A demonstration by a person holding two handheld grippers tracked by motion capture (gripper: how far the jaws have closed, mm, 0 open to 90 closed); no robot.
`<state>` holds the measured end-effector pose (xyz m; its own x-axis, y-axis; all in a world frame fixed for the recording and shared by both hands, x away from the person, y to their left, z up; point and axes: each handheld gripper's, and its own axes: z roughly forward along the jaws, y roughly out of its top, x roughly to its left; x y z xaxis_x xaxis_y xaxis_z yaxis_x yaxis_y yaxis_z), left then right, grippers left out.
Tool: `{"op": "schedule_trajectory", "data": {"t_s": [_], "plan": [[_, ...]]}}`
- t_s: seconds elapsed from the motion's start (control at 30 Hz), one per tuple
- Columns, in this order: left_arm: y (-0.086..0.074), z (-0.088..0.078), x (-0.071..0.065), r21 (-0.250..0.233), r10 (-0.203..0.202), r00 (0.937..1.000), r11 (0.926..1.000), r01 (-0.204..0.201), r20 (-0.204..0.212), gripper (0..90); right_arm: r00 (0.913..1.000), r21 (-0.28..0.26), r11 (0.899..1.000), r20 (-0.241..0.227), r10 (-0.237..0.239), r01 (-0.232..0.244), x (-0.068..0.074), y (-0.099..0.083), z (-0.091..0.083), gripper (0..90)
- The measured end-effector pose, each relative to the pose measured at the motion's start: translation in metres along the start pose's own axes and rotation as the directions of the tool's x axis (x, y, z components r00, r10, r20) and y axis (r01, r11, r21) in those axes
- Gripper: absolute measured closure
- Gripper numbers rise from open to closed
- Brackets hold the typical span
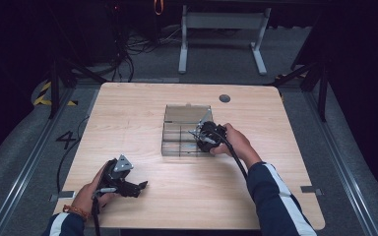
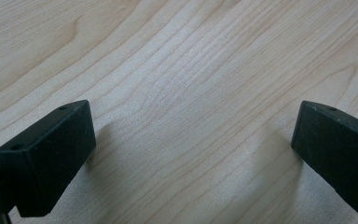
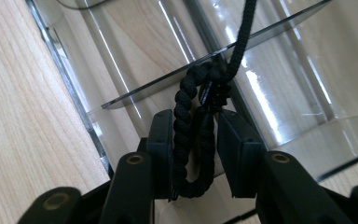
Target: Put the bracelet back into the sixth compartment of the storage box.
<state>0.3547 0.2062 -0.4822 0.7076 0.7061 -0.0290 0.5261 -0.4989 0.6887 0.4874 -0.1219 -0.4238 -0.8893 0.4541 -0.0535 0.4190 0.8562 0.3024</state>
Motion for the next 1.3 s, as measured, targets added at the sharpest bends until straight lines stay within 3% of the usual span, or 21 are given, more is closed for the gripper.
{"op": "schedule_trajectory", "data": {"t_s": [0.53,1.3], "plan": [[0.000,0.000,0.000,0.000,0.000,1.0000,1.0000,0.000,0.000,0.1,0.9989,-0.104,0.994,0.046,-0.012,0.017,0.006,-0.007,-0.020,61.3],[0.000,0.000,0.001,0.000,0.000,1.0000,1.0000,0.000,-0.006,0.0,0.9945,-0.136,0.989,0.090,-0.054,0.066,0.024,-0.016,-0.043,58.5]]}}
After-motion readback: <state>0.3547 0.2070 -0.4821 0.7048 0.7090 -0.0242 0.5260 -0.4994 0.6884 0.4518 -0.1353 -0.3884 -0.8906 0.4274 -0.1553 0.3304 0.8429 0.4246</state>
